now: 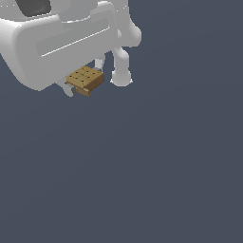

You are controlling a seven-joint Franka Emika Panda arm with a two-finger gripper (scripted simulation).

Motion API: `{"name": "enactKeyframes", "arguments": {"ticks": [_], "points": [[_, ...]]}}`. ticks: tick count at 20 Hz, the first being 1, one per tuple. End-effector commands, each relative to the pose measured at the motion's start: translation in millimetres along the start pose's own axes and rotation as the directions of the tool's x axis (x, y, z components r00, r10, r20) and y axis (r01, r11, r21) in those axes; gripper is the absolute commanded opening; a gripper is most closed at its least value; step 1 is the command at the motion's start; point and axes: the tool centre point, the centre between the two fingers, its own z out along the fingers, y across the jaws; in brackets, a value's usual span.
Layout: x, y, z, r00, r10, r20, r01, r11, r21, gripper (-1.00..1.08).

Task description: Pick up the object and move it to a goal position.

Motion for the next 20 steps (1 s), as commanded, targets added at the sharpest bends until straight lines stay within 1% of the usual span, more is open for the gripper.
{"name": "enactKeyframes", "arguments": {"ticks": [1,9,20], "points": [[0,1,-11,1.000,0.000,0.000,0.000,1.000,0.000,-1.00],[1,4,-29,1.000,0.000,0.000,0.000,1.000,0.000,-1.00],[1,5,-35,1.000,0.001,0.001,-0.001,1.000,-0.001,-1.00]]}}
